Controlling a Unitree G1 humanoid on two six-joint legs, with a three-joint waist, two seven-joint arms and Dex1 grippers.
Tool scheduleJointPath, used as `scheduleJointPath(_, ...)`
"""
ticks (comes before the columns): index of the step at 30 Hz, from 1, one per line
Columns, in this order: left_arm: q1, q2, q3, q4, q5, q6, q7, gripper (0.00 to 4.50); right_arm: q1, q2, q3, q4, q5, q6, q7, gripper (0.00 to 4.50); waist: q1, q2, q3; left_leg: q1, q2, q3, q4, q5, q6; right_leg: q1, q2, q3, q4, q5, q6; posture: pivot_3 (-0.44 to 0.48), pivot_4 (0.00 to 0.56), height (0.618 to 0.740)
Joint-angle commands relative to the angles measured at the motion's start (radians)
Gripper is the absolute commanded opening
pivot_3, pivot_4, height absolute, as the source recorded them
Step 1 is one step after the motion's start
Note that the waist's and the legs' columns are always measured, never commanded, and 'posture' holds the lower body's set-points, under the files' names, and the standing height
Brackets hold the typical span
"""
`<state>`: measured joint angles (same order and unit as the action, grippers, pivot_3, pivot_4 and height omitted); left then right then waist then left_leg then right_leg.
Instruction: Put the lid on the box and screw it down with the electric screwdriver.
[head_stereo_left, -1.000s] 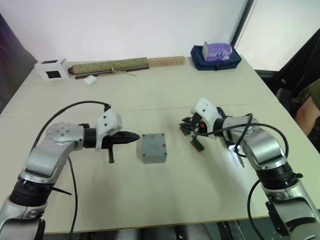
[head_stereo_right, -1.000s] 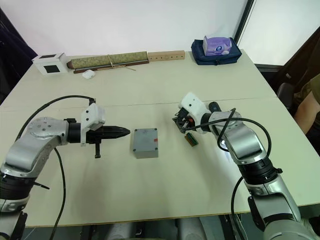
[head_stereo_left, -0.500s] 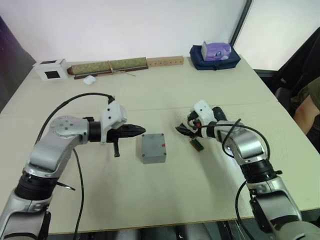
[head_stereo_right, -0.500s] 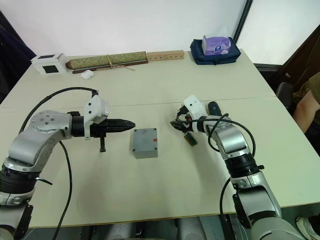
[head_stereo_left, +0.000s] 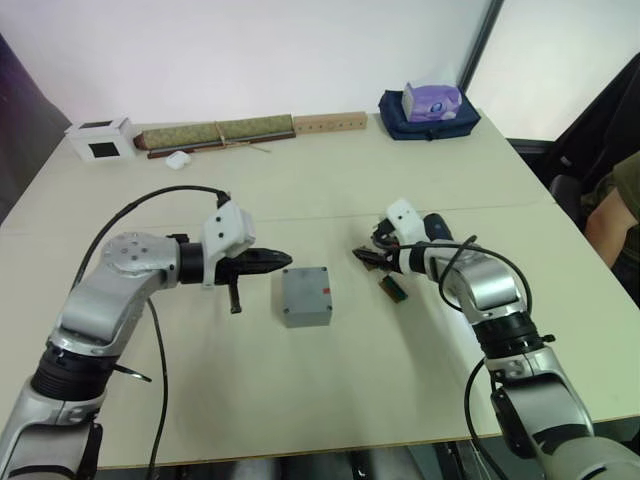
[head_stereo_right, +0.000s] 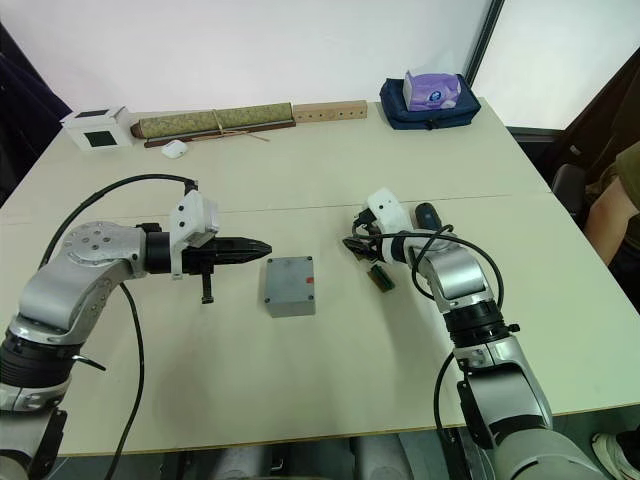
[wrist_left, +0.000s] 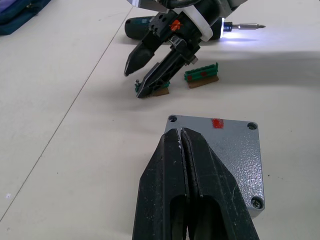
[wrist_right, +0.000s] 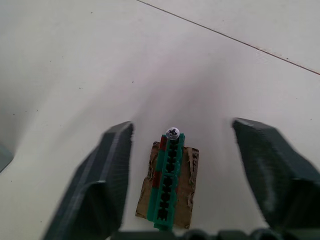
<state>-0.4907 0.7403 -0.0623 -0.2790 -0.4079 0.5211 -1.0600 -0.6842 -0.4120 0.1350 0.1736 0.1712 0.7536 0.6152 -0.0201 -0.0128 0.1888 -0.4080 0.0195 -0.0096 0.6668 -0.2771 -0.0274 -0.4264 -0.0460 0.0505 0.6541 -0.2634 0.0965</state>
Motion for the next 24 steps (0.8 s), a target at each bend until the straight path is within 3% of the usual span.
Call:
scheduleJointPath(1, -0.013, -0.006, 0.003, -0.031, -0.008, -0.010, 0.007, 0.00, -0.019, -0.004, -0.032, -0.039, 0.018, -0.002, 0.007, 1.17, 0.000, 0.000, 0.000, 0.000, 0.000, 0.000, 0.000, 0.000, 0.000, 0.000, 0.000, 0.000, 0.000, 0.000, 0.000, 0.000, 0.150, 0.740)
scheduleJointPath(4, -0.015, -0.010, 0.001, -0.028, -0.005, -0.012, 0.006, 0.00, -0.018, -0.007, -0.035, -0.048, 0.024, 0.005, 0.010, 0.04, 0.000, 0.000, 0.000, 0.000, 0.000, 0.000, 0.000, 0.000, 0.000, 0.000, 0.000, 0.000, 0.000, 0.000, 0.000, 0.000, 0.150, 0.740)
scheduleJointPath(16, -0.003, -0.012, 0.000, -0.028, 0.000, -0.014, 0.005, 0.00, -0.018, -0.019, -0.066, -0.120, 0.051, 0.048, 0.023, 0.04, 0.000, 0.000, 0.000, 0.000, 0.000, 0.000, 0.000, 0.000, 0.000, 0.000, 0.000, 0.000, 0.000, 0.000, 0.000, 0.000, 0.150, 0.740)
scheduleJointPath(24, 0.039, 0.020, 0.017, -0.035, -0.004, -0.011, -0.007, 0.00, -0.063, -0.044, -0.071, -0.365, 0.179, 0.237, 0.075, 0.04, -0.002, 0.000, 0.000, 0.000, 0.000, 0.000, 0.000, 0.000, 0.000, 0.000, 0.000, 0.000, 0.000, 0.000, 0.000, 0.000, 0.150, 0.740)
